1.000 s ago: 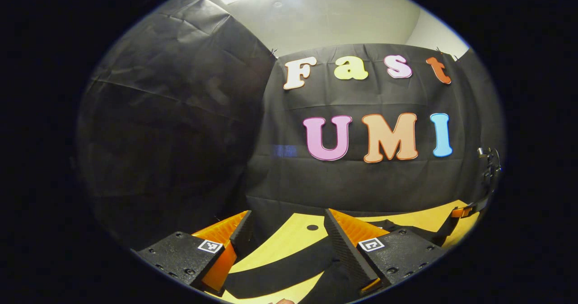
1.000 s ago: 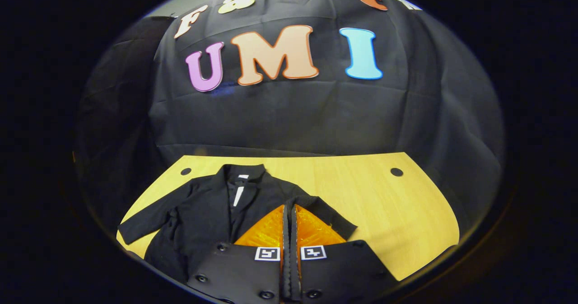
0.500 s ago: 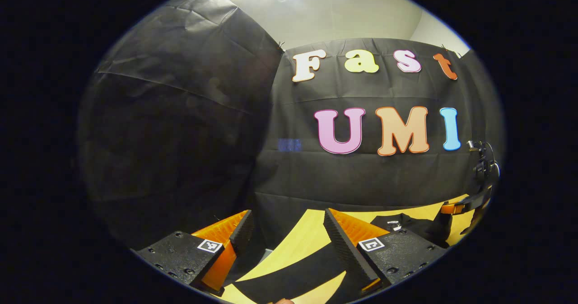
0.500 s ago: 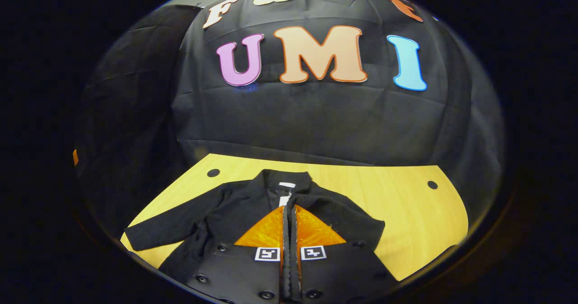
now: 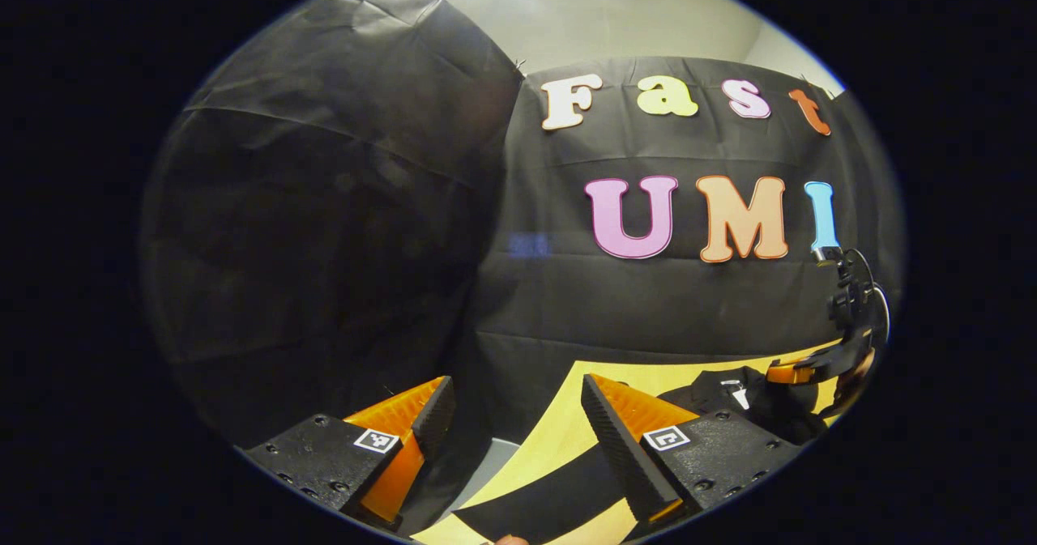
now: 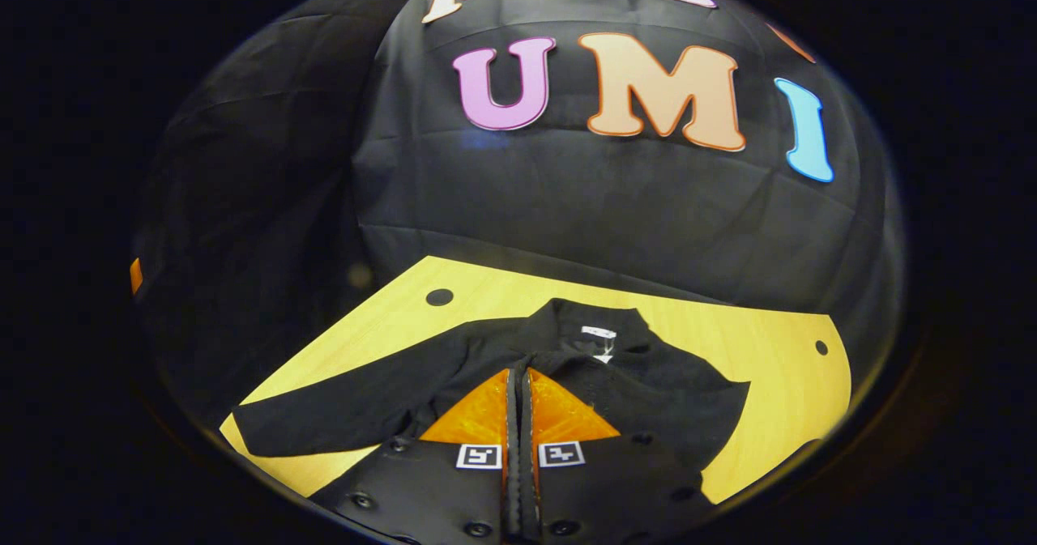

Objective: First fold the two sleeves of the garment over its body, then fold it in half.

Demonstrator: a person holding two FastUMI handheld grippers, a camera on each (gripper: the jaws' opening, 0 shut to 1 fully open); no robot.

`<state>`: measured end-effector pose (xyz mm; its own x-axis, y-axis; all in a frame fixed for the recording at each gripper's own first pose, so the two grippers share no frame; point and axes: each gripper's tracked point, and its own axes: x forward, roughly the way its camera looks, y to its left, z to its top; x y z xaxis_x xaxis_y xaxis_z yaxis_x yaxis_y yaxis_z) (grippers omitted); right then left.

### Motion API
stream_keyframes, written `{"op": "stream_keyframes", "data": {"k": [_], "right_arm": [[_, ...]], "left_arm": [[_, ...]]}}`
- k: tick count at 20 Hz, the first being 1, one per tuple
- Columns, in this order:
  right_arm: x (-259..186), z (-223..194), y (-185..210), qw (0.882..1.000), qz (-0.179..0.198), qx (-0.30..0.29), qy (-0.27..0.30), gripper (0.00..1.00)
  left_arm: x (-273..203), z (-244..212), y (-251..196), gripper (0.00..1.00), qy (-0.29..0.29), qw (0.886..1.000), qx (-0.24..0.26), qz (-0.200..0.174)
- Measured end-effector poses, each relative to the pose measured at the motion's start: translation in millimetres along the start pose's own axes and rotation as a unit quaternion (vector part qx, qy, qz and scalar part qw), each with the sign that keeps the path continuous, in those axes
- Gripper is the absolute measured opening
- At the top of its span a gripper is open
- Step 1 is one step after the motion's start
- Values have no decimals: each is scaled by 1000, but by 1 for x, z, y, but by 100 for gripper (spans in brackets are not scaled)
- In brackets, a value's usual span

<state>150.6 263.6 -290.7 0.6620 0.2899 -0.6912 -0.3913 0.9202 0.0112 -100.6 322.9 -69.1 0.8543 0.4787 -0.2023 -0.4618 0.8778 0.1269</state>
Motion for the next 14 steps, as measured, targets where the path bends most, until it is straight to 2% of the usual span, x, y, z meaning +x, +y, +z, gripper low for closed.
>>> {"op": "stream_keyframes", "data": {"k": [1, 5, 7, 10, 12, 13, 14], "right_arm": [[6, -2, 8, 1000, 4, -2, 5, 2], [25, -10, 29, 1000, 8, -8, 27, 2], [27, -7, 42, 999, 29, 14, 32, 10], [18, 5, 36, 999, 24, 26, 16, 95], [12, 10, 28, 1000, 14, 24, 5, 97], [8, 11, 23, 1000, 10, 24, 1, 94], [3, 14, 19, 1000, 7, 23, -3, 97]], "left_arm": [[0, -3, 4, 94, 3, 1000, 0, 1], [2, -13, 14, 96, 18, 1000, -3, 6], [4, -20, 15, 96, 27, 1000, -4, 6], [5, -36, 18, 94, 46, 999, -2, 4], [8, -51, 19, 94, 65, 998, -2, 2], [9, -60, 21, 94, 75, 997, -4, 2], [10, -68, 23, 94, 86, 996, -5, 2]]}}
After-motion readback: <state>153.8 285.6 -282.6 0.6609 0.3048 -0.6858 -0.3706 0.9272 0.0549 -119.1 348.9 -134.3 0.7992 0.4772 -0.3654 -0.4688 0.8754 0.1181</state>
